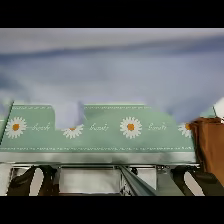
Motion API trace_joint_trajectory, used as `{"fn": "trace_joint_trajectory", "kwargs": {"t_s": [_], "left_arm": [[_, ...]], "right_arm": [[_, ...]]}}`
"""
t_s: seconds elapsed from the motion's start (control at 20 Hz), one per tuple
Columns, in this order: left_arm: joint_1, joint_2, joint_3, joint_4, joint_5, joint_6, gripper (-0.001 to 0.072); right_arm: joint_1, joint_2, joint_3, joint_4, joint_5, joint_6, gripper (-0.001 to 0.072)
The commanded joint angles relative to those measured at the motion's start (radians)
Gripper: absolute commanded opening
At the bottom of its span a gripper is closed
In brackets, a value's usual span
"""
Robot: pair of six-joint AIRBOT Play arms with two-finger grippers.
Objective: Fold the shirts.
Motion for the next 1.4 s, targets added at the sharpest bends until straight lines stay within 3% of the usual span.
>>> {"fn": "trace_joint_trajectory", "kwargs": {"t_s": [0.0,0.15,0.3,0.6,0.75,0.85,1.1,1.25,1.35], "left_arm": [[-0.127,0.088,-0.007,0.243,-0.083,-0.064,0.0019],[-0.198,0.071,-0.116,0.266,-0.129,-0.074,0.0019],[-0.200,-0.009,-0.280,0.225,-0.129,-0.090,0.0019],[-0.226,-0.389,-0.423,0.127,-0.054,-0.082,0.0019],[-0.288,-0.601,-0.423,0.127,0.052,-0.087,0.0019],[-0.315,-0.719,-0.423,0.127,0.125,-0.135,0.0019],[-0.335,-0.930,-0.422,0.082,0.292,-0.263,0.0019],[-0.334,-0.980,-0.423,0.049,0.270,-0.261,0.0020],[-0.316,-0.970,-0.422,0.051,0.177,-0.225,0.0020]], "right_arm": [[0.001,0.132,-0.090,-0.143,0.084,0.029,0.0022],[0.000,0.161,-0.240,-0.164,0.084,0.044,0.0022],[0.000,0.124,-0.468,-0.071,0.035,0.028,0.0022],[0.001,-0.197,-0.775,0.076,-0.271,-0.101,0.0022],[0.001,-0.446,-0.761,0.143,-0.410,-0.115,0.0022],[0.001,-0.613,-0.715,0.220,-0.448,-0.134,0.0022],[-0.002,-0.978,-0.433,0.262,-0.406,-0.096,0.0022],[-0.024,-1.068,-0.317,0.262,-0.360,-0.047,0.0022],[-0.052,-1.077,-0.299,0.258,-0.276,-0.050,0.0022]]}}
